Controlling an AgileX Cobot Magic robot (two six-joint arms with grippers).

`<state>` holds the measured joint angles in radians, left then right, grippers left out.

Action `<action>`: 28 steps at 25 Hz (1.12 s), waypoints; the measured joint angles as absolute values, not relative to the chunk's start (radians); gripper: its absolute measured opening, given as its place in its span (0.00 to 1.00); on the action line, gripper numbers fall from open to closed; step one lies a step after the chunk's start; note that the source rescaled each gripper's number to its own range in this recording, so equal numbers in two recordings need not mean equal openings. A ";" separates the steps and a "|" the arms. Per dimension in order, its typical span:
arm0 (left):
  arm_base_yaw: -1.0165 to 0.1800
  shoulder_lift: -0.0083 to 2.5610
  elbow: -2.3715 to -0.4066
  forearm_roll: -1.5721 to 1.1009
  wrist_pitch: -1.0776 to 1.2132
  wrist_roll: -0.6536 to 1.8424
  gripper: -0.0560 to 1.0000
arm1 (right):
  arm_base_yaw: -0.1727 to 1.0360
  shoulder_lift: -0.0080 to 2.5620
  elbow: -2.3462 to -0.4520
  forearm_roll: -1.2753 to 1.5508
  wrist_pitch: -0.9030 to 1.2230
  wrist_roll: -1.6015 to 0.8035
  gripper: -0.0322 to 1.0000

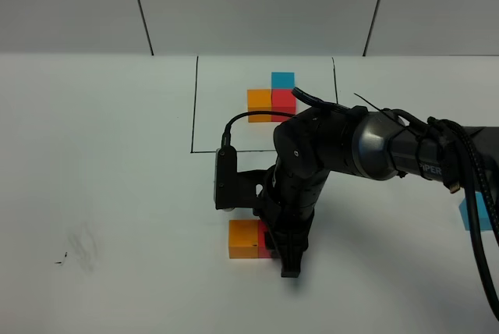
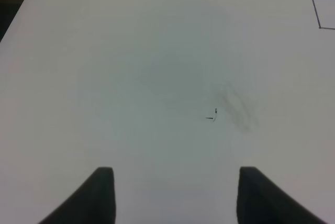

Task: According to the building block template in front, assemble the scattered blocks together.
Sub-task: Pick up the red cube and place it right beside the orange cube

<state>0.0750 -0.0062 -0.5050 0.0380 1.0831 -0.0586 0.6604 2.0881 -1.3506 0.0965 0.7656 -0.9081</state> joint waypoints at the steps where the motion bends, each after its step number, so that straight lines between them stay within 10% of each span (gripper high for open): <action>1: 0.075 -0.006 -0.505 0.038 1.083 -0.059 0.22 | 0.660 2.088 -1.351 0.096 0.767 -0.909 0.32; 17: 0.075 -0.006 -0.505 0.038 1.083 -0.059 0.22 | 0.660 2.095 -1.372 0.096 0.801 -0.881 0.34; 28: 0.075 -0.006 -0.505 0.038 1.083 -0.059 0.22 | 0.658 1.964 -1.384 0.000 0.976 -0.522 0.93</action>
